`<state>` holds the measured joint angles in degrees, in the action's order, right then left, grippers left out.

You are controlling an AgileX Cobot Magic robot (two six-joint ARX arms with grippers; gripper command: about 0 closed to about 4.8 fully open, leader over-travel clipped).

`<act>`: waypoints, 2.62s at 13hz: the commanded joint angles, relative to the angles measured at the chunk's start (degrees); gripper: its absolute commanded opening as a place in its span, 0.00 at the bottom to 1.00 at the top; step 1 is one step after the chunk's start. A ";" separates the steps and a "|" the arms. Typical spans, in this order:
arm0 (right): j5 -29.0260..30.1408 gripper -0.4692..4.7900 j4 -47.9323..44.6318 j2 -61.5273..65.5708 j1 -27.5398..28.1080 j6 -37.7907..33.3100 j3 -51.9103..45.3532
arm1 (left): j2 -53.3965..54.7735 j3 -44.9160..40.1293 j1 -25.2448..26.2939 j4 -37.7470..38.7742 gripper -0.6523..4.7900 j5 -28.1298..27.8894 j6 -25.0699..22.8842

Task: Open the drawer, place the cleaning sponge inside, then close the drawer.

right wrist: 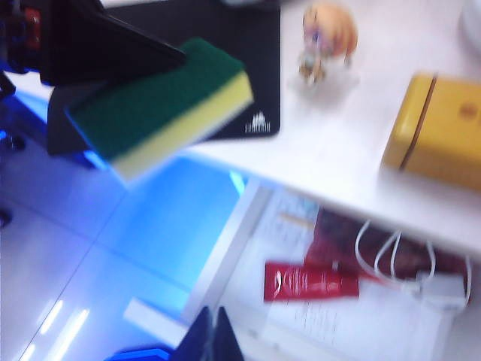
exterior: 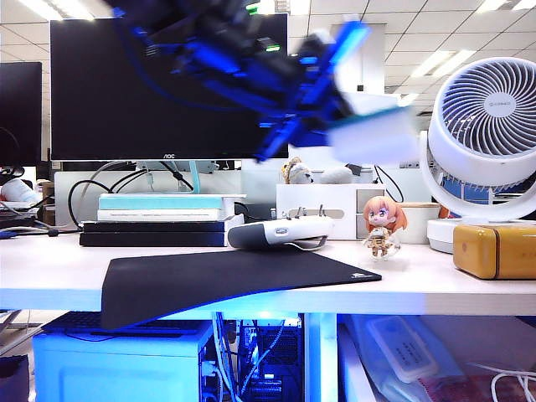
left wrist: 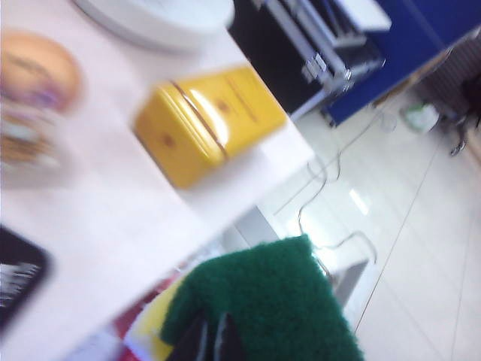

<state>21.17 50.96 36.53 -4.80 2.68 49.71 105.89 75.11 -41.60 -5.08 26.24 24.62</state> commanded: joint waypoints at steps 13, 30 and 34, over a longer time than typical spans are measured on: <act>1.03 0.08 0.00 -0.22 -0.07 0.35 1.22 | 20.00 16.81 -8.92 10.01 0.11 -2.84 1.97; -0.42 0.08 1.57 -0.24 -0.07 0.24 1.84 | 25.07 23.74 -11.08 12.96 0.71 -5.53 6.93; -3.76 0.08 2.40 -0.22 -0.04 -4.55 1.84 | 20.17 24.33 -10.84 19.52 0.11 -5.88 -0.17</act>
<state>18.85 53.47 36.47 -4.78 -0.27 51.13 128.07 99.22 -52.40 12.86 20.34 27.29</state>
